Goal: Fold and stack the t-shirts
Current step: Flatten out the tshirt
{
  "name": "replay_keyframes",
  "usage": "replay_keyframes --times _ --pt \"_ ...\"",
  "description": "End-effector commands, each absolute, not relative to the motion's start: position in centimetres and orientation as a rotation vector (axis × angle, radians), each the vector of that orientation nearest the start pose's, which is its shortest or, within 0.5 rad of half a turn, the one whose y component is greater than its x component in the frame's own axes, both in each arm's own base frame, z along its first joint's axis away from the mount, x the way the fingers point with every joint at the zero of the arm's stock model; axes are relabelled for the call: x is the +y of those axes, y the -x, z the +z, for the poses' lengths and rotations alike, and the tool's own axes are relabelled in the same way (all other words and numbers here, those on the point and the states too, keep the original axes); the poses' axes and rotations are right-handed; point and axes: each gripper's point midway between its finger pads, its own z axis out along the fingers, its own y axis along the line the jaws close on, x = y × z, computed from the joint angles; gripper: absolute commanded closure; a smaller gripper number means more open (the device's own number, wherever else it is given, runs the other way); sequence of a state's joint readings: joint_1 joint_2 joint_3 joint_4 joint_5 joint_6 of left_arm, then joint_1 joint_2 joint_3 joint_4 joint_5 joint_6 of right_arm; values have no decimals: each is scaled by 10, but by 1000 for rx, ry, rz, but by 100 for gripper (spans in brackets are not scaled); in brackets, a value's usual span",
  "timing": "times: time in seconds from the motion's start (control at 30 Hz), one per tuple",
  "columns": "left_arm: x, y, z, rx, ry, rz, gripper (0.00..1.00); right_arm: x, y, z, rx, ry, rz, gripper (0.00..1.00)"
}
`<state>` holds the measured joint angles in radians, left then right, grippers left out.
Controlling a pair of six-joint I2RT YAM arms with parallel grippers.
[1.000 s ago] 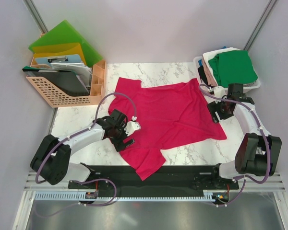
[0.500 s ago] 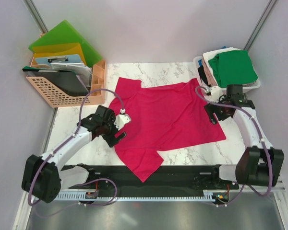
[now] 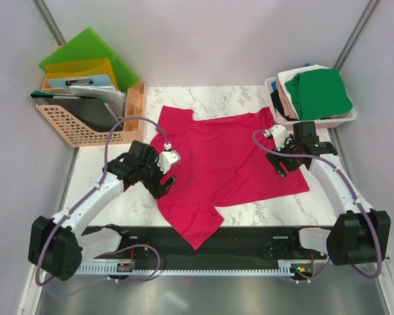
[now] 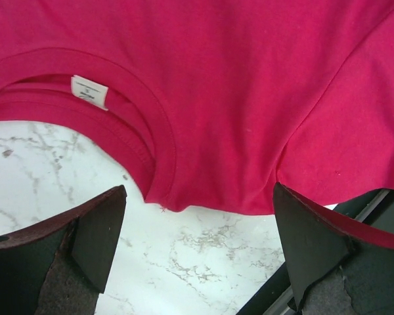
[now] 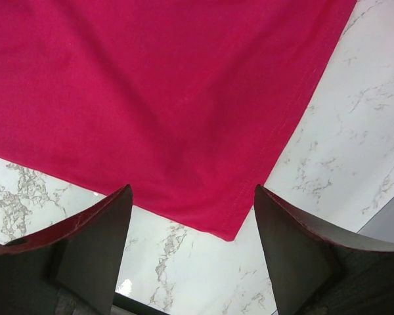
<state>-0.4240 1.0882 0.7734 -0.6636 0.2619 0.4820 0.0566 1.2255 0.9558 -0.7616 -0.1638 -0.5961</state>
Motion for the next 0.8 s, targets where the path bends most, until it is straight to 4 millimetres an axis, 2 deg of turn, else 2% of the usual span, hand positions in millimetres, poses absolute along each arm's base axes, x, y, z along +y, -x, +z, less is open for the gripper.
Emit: replay_keyframes --times 0.0,0.13,0.27,0.37,0.4,0.47,0.63,0.77 --pt "-147 -229 100 2243 -1187 -386 1 21 -291 123 2404 855 0 18" --pt "-153 -240 87 2260 -1224 -309 1 21 -293 125 2394 846 -5 18" --pt "-171 -252 83 2245 -1238 -326 1 18 -292 118 2409 844 -25 17" --pt "-186 -254 72 2257 -1277 -348 1 14 -292 110 2425 844 -50 17" --pt "-190 -252 62 2275 -1300 -352 1 13 -293 108 2428 839 -55 17" --pt "-192 -256 54 2286 -1314 -334 1 13 -294 105 2437 841 -54 18" --pt "-178 -254 17 2390 -1389 -250 1 13 -295 108 2423 835 -60 17" --pt "-163 -242 6 2413 -1436 -201 1 9 -293 106 2427 834 -82 17"
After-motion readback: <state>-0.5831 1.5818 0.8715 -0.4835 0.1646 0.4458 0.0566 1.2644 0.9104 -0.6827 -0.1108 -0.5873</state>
